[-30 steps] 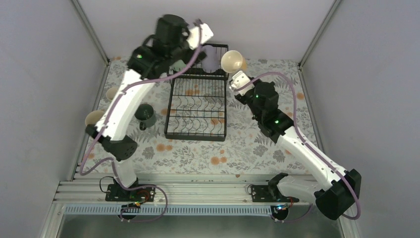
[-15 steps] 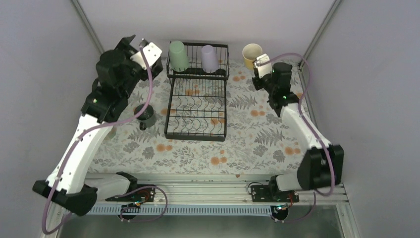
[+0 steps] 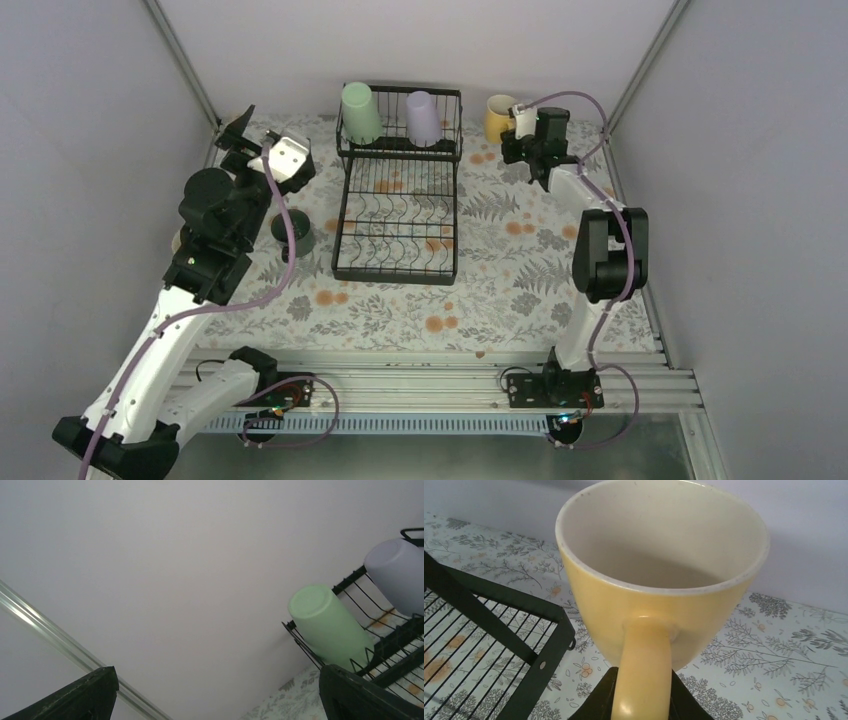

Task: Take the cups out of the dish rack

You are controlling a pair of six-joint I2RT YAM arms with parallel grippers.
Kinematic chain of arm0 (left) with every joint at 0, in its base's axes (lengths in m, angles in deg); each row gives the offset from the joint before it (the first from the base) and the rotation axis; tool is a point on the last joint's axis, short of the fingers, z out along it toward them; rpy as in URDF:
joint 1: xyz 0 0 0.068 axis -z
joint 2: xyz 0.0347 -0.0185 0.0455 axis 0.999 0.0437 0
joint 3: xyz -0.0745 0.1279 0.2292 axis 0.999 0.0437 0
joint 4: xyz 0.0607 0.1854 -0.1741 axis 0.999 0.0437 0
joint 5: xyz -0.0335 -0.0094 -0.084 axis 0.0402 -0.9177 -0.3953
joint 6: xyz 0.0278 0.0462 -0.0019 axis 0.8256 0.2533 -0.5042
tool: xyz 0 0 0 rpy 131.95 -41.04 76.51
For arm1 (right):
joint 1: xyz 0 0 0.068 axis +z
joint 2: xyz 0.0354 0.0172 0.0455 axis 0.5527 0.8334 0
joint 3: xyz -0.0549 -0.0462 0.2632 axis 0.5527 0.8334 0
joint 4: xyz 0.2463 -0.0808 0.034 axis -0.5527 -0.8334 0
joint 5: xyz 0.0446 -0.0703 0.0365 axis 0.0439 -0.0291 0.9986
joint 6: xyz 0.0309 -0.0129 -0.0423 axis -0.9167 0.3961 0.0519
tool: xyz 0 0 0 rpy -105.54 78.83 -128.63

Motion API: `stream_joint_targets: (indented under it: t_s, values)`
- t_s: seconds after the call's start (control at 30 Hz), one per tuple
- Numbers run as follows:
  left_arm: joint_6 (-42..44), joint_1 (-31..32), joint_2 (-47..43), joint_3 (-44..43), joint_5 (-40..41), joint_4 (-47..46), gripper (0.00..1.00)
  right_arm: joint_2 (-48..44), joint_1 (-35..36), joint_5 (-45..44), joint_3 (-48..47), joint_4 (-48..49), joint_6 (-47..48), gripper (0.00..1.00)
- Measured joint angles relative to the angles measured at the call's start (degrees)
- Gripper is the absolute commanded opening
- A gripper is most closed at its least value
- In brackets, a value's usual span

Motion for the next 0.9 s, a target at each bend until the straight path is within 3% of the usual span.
stream_joint_targets:
  t_s: [0.57,0.9]
  values:
    - [-0.13,-0.52,-0.81,6.05,0.46,-7.26,1.00,10.49,-0.24,2.40,-4.09,-2.43,-2.84,0.04]
    - [-0.61,-0.70,0.68,6.05,0.42,-7.85,1.00,11.08,-0.83,2.43,-3.85,-5.60,-2.75,0.04]
